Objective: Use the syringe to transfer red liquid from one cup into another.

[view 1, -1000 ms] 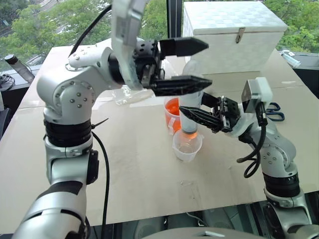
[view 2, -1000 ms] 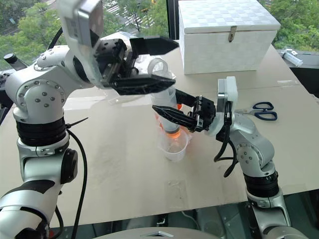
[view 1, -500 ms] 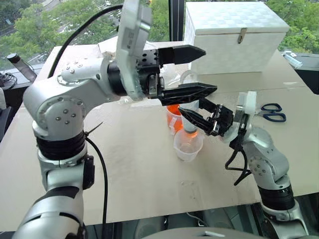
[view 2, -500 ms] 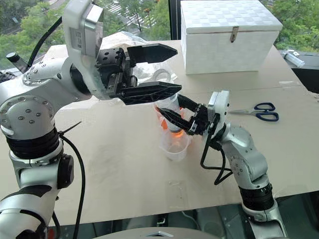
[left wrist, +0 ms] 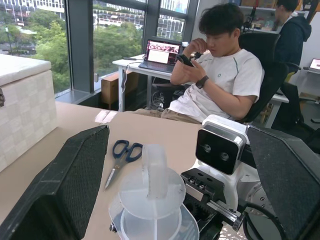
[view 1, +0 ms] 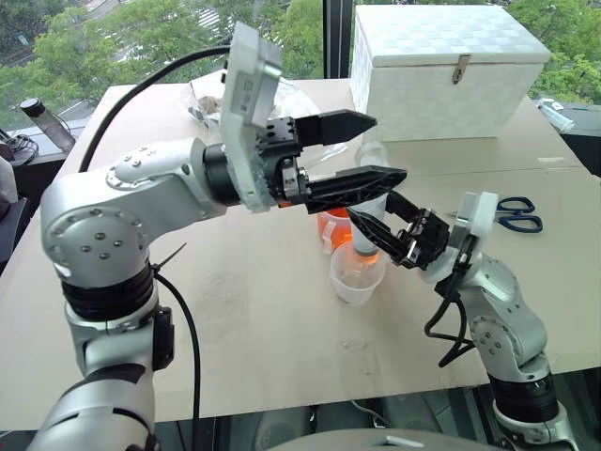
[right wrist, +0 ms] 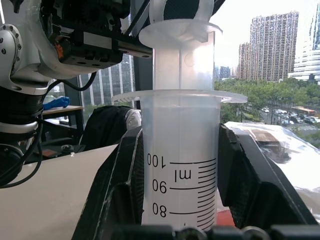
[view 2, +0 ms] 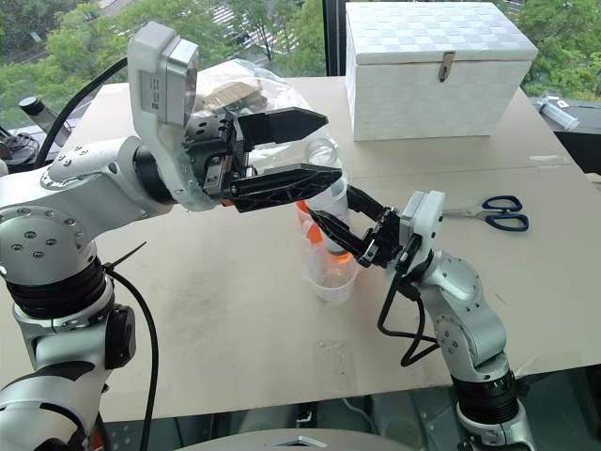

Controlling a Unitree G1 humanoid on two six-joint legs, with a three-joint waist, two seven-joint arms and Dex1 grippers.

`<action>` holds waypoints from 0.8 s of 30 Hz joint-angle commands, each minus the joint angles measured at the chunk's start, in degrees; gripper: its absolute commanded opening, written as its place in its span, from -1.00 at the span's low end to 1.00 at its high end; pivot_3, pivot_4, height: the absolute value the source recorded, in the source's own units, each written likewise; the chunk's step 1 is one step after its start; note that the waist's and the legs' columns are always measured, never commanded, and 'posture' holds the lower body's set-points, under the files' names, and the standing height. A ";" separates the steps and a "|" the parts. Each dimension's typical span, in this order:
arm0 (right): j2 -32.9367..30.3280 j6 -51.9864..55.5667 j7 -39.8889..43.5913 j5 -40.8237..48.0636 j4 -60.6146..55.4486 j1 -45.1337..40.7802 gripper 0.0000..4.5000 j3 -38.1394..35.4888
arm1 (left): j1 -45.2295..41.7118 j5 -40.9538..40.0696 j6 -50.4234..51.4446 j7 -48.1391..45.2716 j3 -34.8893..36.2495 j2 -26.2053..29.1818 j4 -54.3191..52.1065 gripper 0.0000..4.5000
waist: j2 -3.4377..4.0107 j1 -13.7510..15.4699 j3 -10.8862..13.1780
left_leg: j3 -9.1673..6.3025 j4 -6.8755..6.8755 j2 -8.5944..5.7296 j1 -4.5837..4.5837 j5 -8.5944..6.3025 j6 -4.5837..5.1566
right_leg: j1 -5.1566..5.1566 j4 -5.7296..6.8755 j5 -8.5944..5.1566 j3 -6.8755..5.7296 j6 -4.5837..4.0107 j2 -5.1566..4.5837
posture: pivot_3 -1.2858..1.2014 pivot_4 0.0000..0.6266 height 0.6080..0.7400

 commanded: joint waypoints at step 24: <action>-0.42 0.26 -2.01 4.98 -4.39 -0.98 -0.33 -2.07 | 5.88 -2.45 -0.78 2.34 -3.38 2.52 -1.68 -0.99 | 0.00 0.05 0.00 | 0.01 0.00 0.00 0.01 0.00 0.00 | 0.01 -0.01 0.00 0.00 0.00 0.01 | 0.03 -0.52 1.00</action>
